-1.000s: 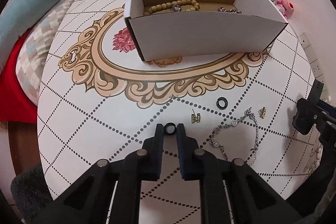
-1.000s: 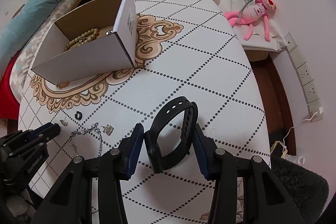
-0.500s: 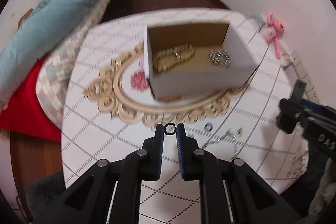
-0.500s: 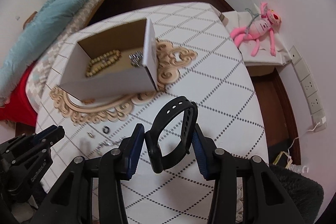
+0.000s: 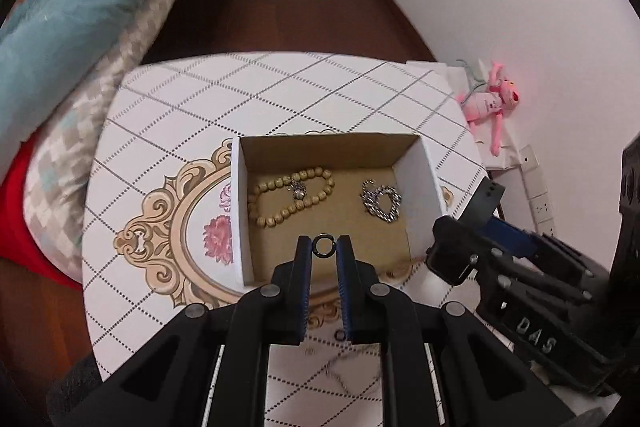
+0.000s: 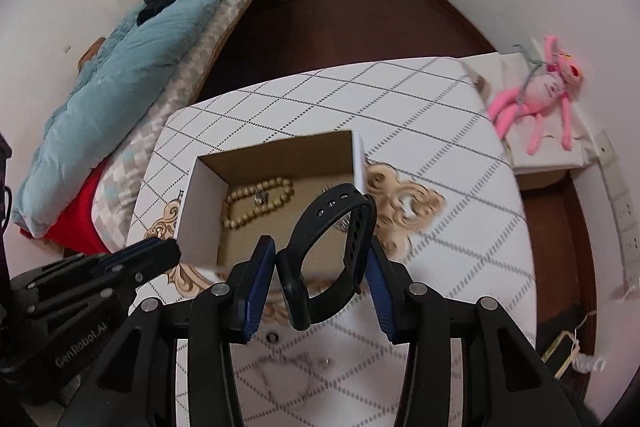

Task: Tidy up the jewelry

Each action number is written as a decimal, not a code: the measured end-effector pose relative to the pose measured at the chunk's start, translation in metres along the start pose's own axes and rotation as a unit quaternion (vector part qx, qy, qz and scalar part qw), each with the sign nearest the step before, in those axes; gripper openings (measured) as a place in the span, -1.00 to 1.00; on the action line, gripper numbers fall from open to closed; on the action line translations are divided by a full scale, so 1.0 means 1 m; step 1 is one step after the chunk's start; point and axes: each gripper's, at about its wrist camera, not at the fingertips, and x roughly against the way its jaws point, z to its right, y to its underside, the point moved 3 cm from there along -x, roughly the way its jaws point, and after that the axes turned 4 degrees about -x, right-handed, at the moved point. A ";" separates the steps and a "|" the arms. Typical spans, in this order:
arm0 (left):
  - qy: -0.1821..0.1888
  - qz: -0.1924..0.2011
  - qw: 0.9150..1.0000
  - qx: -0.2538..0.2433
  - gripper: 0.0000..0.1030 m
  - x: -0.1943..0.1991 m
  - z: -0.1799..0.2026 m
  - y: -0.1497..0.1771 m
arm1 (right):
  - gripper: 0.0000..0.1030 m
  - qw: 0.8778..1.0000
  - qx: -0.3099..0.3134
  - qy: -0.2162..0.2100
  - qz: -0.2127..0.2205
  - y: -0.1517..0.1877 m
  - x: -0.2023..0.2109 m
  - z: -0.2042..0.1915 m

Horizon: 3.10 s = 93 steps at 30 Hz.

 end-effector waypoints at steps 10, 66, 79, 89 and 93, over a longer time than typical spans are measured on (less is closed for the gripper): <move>-0.041 0.008 0.999 0.027 0.27 0.004 -0.027 -0.025 | 0.29 0.998 -0.001 0.000 -0.058 -0.022 -0.034 0.000; -0.118 0.148 0.982 -0.019 0.99 0.145 0.018 0.069 | 1.00 0.981 0.046 0.119 0.143 0.041 0.179 -0.020; -0.151 0.055 0.987 0.008 0.99 0.060 -0.012 0.105 | 0.91 0.996 0.010 0.080 0.025 0.078 0.093 0.013; -0.180 -0.058 0.982 0.022 0.99 -0.037 -0.044 0.150 | -0.17 0.996 0.005 0.047 -0.075 0.129 -0.035 0.026; -0.181 -0.076 0.980 0.020 0.99 -0.051 -0.045 0.158 | -0.28 0.997 0.019 0.050 -0.058 0.137 -0.048 0.017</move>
